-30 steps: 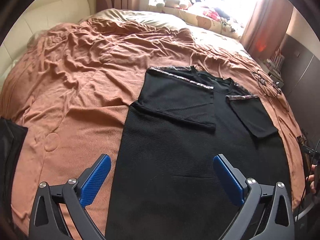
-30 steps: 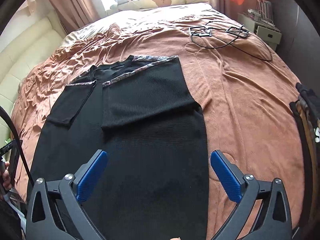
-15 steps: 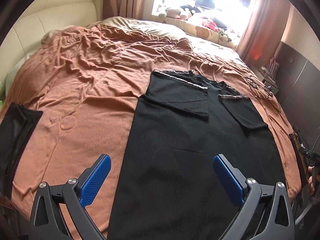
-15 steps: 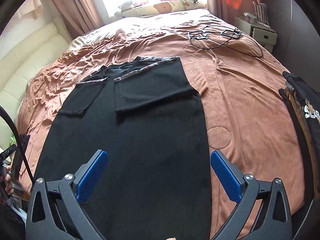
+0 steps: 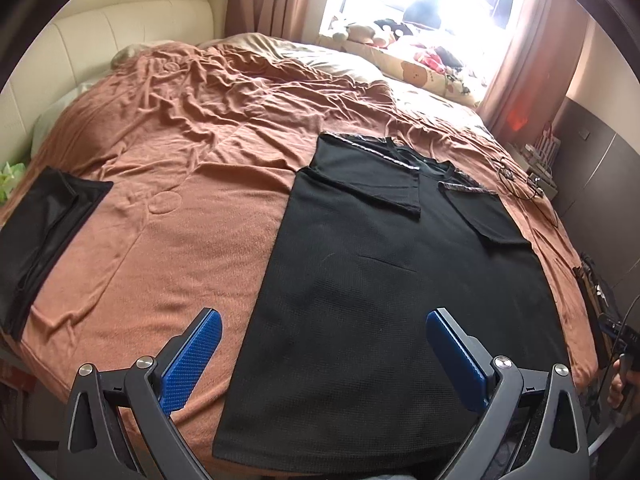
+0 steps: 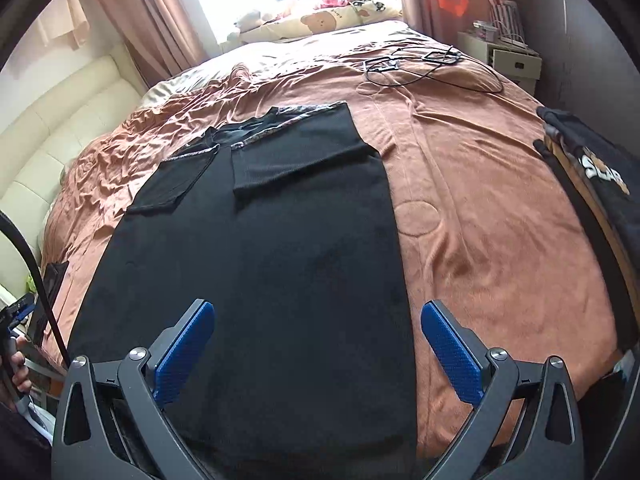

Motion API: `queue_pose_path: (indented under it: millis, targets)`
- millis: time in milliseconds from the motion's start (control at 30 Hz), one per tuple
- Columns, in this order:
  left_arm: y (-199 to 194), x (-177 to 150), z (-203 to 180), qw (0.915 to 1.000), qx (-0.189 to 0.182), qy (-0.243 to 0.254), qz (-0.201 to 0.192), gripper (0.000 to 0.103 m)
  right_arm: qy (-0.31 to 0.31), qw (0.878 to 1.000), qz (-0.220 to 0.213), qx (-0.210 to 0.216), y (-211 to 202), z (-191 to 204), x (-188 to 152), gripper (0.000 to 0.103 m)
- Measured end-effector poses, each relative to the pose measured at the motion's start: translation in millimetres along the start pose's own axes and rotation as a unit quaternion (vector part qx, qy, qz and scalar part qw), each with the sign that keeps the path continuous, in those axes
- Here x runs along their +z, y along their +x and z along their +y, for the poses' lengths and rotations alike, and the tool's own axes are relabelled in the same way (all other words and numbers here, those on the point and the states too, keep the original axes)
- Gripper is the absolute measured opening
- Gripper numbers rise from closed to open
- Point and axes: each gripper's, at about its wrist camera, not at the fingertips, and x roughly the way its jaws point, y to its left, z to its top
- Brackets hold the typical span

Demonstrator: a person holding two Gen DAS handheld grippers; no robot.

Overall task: Fold small clothes
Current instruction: 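Pull both grippers back and position them at the shirt's hem edge, then close both grippers on the hem edge of the folded shirt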

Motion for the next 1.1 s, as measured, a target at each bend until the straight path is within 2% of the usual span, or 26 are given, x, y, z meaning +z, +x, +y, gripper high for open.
queue_pose_path:
  millis: [367,433,733,800,900,967,1067,1100]
  targets:
    - [-29,-32,4,0.9983,0.052,0.017,-0.020,0.103,0.022,0.999,-0.017,-0.030,-28,-12,-40,0.103]
    - [-32,-37,8,0.9985,0.048,0.016,-0.019,0.103,0.029,0.999,-0.021,-0.038,-31,-14,-47,0.103]
    - [-41,-60,34,0.9995,0.002,-0.017,-0.025,0.103,0.027,0.999,-0.018,-0.006,-41,-26,-76,0.103]
    - [-38,-64,41,0.9993,0.018,-0.024,-0.021,0.103,0.035,0.999,-0.016,0.008,-40,-32,-81,0.103]
    - [-34,-73,55,0.9988,0.003,-0.045,-0.019,0.102,0.042,0.999,-0.013,0.020,-38,-40,-89,0.103]
    - [-31,-78,65,0.9981,-0.006,-0.060,-0.013,0.099,0.045,0.999,-0.008,0.023,-36,-45,-94,0.095]
    - [-21,-85,74,0.9975,0.000,-0.071,0.006,0.086,0.056,0.998,0.007,0.030,-29,-53,-99,0.080]
    - [-16,-87,78,0.9970,-0.004,-0.076,0.014,0.081,0.060,0.998,0.010,0.034,-26,-55,-101,0.079]
